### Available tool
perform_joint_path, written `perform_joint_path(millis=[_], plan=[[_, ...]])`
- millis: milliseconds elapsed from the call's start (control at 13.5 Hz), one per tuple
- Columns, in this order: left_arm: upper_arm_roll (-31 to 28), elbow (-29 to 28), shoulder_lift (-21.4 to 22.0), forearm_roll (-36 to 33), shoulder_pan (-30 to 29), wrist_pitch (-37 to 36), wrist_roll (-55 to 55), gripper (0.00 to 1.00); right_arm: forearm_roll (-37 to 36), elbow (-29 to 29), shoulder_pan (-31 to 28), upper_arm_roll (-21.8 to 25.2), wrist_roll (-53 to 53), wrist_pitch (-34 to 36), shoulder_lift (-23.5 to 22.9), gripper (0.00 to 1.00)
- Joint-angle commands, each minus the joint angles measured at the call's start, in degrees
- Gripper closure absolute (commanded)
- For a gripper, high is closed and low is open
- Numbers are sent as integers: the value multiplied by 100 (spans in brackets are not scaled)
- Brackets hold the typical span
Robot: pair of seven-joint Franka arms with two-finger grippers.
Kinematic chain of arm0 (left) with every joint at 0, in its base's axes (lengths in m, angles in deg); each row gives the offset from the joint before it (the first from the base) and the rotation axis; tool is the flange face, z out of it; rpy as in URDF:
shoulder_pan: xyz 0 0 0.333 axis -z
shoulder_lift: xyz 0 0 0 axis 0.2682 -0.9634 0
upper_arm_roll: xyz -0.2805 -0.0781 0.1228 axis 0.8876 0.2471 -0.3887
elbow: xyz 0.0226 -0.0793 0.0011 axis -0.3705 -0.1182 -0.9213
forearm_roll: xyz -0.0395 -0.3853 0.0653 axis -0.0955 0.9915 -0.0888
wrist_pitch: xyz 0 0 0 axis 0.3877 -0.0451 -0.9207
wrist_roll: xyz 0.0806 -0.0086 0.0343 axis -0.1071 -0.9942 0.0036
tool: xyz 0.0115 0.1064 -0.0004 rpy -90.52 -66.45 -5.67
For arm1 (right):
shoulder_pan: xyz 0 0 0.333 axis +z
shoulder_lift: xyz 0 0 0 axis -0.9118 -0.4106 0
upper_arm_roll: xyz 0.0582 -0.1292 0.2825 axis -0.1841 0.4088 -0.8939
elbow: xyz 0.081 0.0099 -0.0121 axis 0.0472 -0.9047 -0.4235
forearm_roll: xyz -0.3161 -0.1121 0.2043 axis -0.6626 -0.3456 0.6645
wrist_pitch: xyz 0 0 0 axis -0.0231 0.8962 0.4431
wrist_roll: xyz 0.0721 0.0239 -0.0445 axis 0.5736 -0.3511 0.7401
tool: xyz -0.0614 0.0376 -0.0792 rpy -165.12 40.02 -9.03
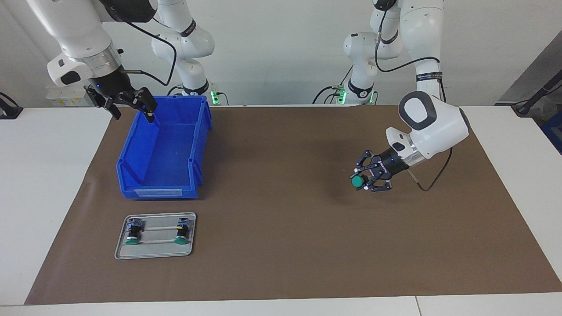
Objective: Place and press button with both arms
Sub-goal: 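Reach the open left gripper over the green button, then lower the left gripper and close it around the green button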
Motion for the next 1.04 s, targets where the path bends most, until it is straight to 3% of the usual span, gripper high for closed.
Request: perform_joint_path(millis=[0, 296, 666, 814, 962], plan=[[52, -906, 547, 967, -70, -5, -907, 93, 96, -67, -66, -52, 121, -23, 56, 0], [60, -1619, 820, 1830, -9, 12, -1822, 93, 96, -67, -66, -52, 121, -23, 56, 0], [78, -2235, 750, 3887, 185, -356, -3387, 91, 96, -76, -66, -52, 121, -14, 56, 0], [78, -2393, 741, 4239, 246, -645, -3572, 89, 96, -76, -66, -52, 121, -23, 56, 0], [78, -2683, 697, 5010, 394, -944, -4046, 81, 96, -76, -66, -52, 121, -23, 56, 0]])
